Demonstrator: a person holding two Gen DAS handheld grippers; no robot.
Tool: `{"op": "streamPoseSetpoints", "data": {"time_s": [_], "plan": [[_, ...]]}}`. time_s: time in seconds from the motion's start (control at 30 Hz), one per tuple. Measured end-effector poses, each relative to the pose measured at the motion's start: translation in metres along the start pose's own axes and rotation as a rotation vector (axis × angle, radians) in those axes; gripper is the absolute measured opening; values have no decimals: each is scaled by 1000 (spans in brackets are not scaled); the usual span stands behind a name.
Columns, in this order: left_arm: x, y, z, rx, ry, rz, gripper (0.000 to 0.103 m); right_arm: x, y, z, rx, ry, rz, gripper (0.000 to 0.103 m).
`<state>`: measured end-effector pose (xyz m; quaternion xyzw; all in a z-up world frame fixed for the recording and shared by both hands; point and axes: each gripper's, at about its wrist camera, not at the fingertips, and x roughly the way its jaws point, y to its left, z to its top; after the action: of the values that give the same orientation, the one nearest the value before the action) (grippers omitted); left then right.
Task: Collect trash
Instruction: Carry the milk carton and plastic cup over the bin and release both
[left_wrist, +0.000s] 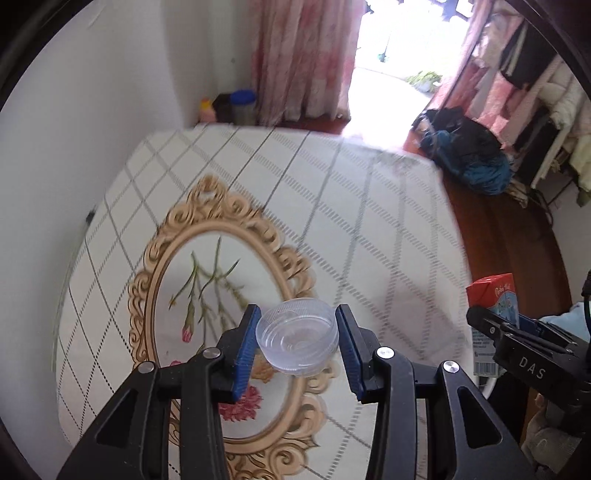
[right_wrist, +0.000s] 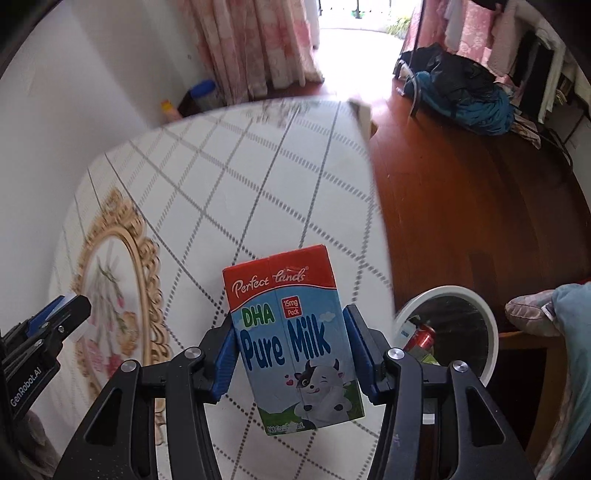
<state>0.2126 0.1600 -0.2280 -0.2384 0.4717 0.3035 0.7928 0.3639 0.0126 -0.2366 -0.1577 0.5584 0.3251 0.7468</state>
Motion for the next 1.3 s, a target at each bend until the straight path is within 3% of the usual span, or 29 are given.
{"op": "streamPoseSetpoints", "data": {"time_s": [0.3, 0.5, 0.63, 0.77, 1.0, 1.07, 1.13, 1.2, 1.23, 1.3], "plan": [[-63, -87, 23, 112, -84, -143, 38, -89, -75, -1, 126, -137, 34, 55], [-60, -169, 18, 189, -44, -264, 38, -121, -162, -24, 229, -168, -19, 55], [-24, -229, 4, 234, 68, -352, 38, -114, -229, -49, 304, -130, -80, 55], [36, -282, -16, 270, 246, -411, 38, -84, -284, -76, 377, -50, -114, 55], [135, -329, -41, 277, 528, -444, 38, -13, -341, -110, 468, 77, -89, 55], [150, -332, -42, 264, 561, -435, 39, 7, -349, -117, 484, 103, -73, 55], [160, -331, -44, 266, 565, -403, 50, 24, -353, -121, 496, 122, -66, 55], [164, -331, -43, 256, 557, -393, 89, 33, -354, -122, 502, 132, -61, 56], [168, -324, -43, 242, 550, -389, 95, 37, -356, -124, 511, 135, -53, 56], [170, -319, -41, 235, 546, -374, 95, 44, -362, -124, 535, 139, -27, 56]]}}
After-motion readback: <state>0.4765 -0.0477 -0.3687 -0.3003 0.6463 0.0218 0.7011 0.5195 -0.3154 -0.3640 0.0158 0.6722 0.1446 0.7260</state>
